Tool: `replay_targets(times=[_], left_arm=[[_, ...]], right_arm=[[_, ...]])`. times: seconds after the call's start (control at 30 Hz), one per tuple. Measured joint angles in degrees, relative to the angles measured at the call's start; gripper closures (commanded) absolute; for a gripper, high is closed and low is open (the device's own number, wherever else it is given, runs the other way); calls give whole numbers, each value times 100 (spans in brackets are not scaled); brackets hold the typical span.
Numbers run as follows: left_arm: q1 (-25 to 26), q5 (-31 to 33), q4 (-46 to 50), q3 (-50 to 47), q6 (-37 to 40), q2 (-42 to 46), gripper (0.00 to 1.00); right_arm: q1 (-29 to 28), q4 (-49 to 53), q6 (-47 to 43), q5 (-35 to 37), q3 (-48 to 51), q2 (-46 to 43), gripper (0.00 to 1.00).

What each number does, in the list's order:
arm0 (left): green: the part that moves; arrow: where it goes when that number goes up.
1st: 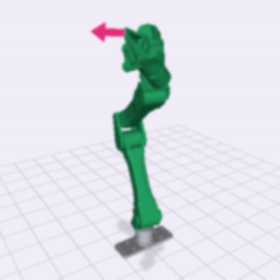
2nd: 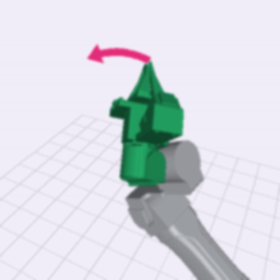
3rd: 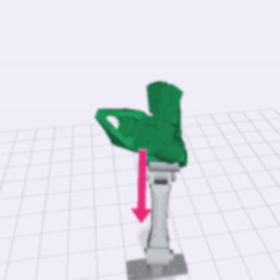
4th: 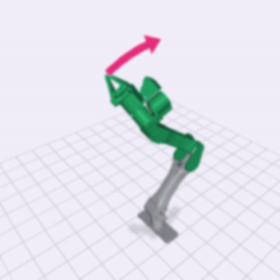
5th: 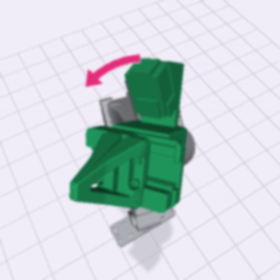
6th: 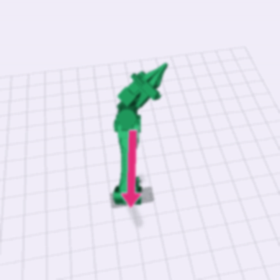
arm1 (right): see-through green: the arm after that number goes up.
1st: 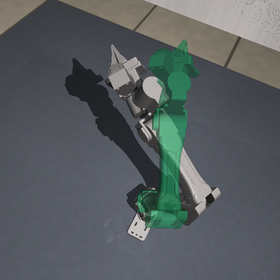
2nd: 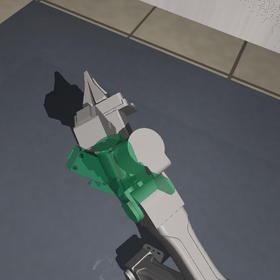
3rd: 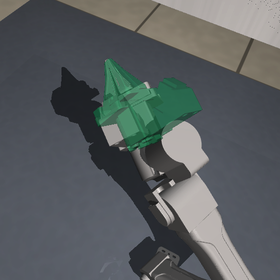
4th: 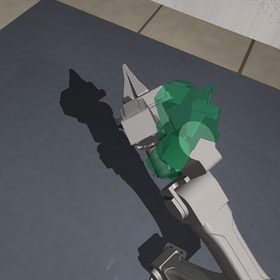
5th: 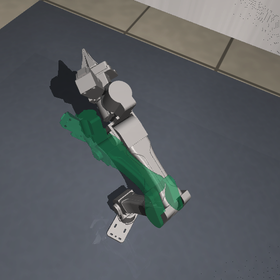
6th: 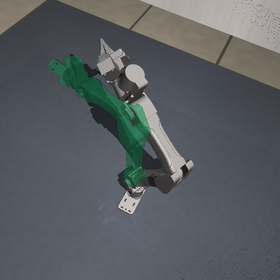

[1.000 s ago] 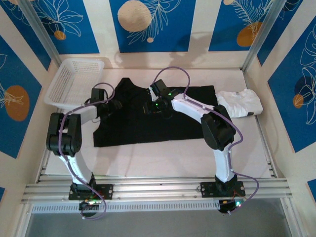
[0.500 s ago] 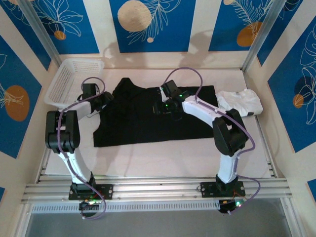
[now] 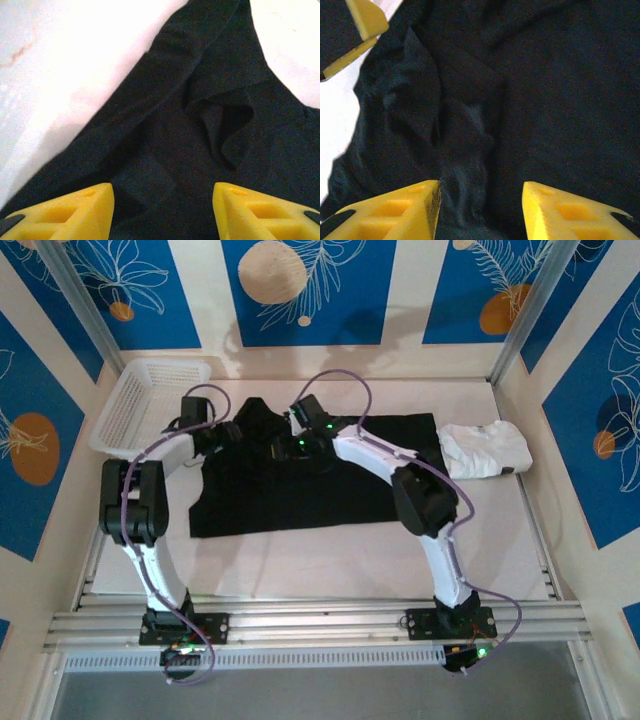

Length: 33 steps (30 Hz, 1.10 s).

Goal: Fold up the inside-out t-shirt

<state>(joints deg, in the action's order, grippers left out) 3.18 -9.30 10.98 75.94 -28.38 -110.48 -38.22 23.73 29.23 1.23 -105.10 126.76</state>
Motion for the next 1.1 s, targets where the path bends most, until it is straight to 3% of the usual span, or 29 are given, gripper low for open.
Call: replay_targets(times=[0.27,0.4,0.6,0.83,1.1], left_arm=[[0,-37,758,745,372,-651,50],[2,-120,944,916,466,-861,55],[7,-181,1117,1143,503,-1032,70],[7,-155,1222,1281,549,-1167,89],[-7,-90,1298,1305,605,-1198,100]], right_arm=[[15,621,535,-109,-1989,1478,53],[24,876,621,-120,-2424,1853,55],[24,1193,695,-155,-2935,2249,66],[59,1294,743,-258,-3091,2273,92],[181,1268,761,-457,-3104,2273,100]])
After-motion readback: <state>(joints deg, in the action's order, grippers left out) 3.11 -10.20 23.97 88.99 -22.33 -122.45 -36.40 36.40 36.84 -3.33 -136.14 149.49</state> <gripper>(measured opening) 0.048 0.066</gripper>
